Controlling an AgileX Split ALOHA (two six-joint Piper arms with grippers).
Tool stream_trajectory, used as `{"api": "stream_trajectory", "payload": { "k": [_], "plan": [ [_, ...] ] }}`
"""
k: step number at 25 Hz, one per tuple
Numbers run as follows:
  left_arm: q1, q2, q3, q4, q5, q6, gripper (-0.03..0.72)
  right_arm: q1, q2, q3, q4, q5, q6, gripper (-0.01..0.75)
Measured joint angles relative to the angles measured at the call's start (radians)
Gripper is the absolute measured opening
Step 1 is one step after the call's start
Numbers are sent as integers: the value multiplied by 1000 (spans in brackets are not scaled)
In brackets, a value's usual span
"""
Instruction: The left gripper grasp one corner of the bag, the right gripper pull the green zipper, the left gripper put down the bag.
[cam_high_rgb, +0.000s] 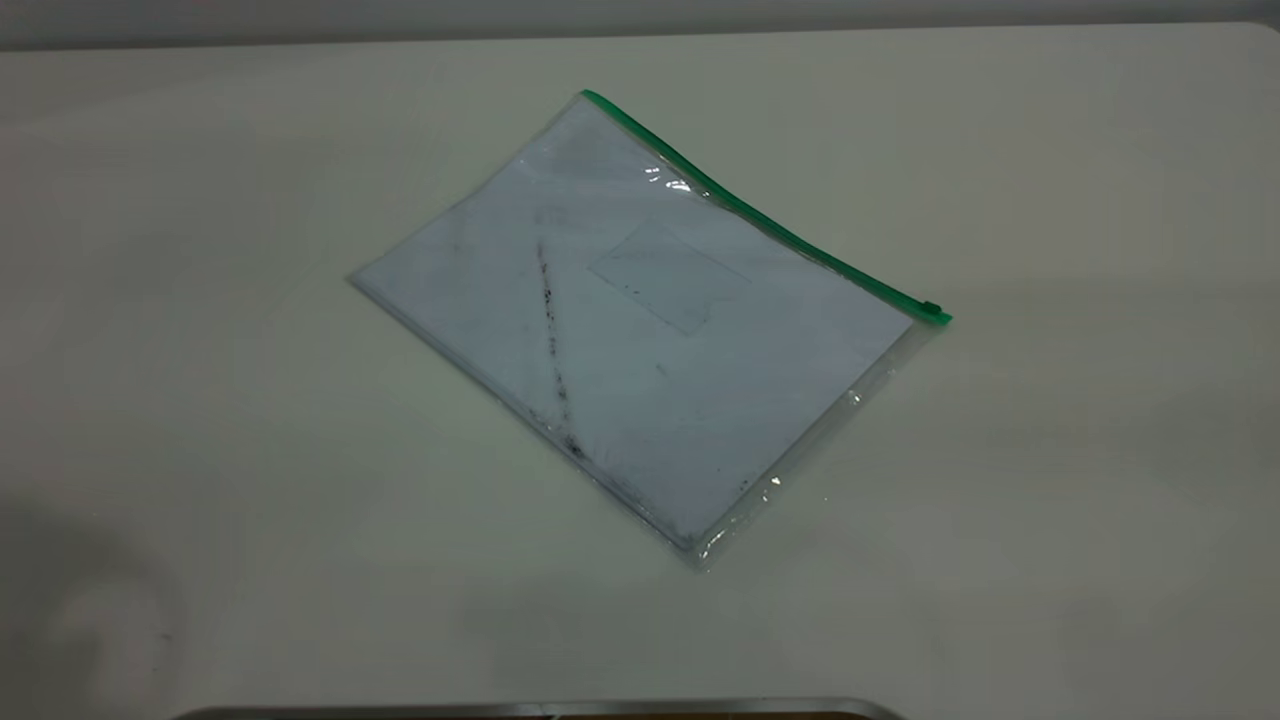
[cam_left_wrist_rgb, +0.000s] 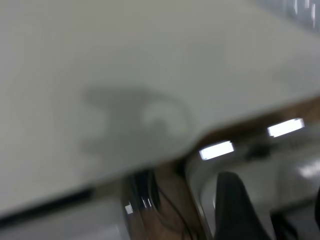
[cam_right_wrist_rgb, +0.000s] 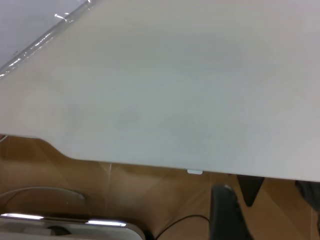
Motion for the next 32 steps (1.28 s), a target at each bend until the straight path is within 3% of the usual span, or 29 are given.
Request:
{"api": "stream_trajectory", "payload": {
  "k": [4,10,19,27,32],
  "plan": [
    [0,-178,211,-2,-10,4,447,0,0,0,0,-6,-22,470],
    [0,-437,363,-2,-36,-19,447,0,0,0,0,-8,-27,470],
    [0,-699,380,32,-42,-165,447,0,0,0,1,-8,-34,470],
    [0,-851,381,21,-37,-175,447,-3,-6,0,1,-8,-36,470],
    [0,-881,381,21,-33,-175,447,-69,-141,0,6,-8,-36,470]
  ]
}}
